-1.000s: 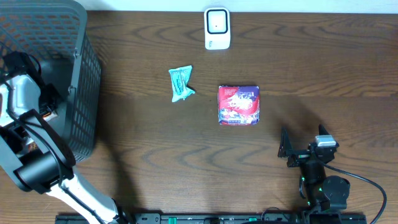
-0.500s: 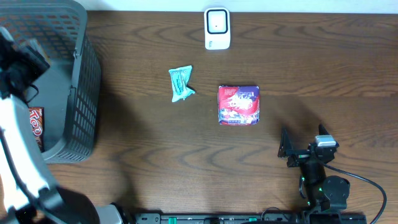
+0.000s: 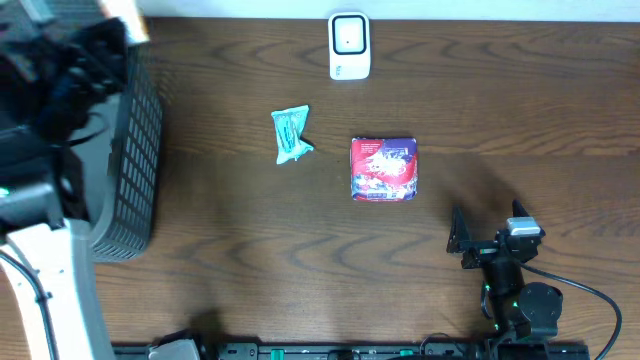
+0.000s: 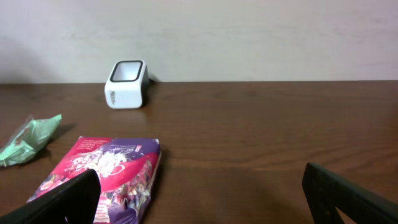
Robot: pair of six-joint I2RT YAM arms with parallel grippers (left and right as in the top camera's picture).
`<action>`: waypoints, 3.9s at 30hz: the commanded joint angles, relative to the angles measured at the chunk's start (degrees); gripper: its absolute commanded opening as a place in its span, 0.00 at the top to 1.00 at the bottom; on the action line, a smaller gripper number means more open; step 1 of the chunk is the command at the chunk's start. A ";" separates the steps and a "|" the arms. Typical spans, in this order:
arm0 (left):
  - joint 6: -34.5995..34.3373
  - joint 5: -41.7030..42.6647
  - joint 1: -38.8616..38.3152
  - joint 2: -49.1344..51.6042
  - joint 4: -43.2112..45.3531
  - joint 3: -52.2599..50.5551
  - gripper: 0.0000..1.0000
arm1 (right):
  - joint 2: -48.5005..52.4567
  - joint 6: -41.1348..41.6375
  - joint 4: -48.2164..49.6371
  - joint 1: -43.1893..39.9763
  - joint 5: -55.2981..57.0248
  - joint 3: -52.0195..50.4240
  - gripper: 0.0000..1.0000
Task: Scan the item barcode
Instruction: 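Carry the Kleenex pack past the scanner and drop it on the table, then reach the left gripper into the basket toward the red bar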
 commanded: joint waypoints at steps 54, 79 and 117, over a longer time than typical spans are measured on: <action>10.08 -47.21 -23.39 5.53 -20.09 3.89 0.25 | -0.24 0.79 -0.26 -0.35 0.31 -0.07 0.01; 6.64 -50.60 11.67 13.40 -27.54 2.03 0.14 | -0.24 0.76 -0.26 -0.35 0.31 -0.07 0.01; 20.39 -48.87 19.63 45.77 -29.11 1.70 0.14 | -0.24 0.76 -0.26 -0.35 0.31 -0.07 0.01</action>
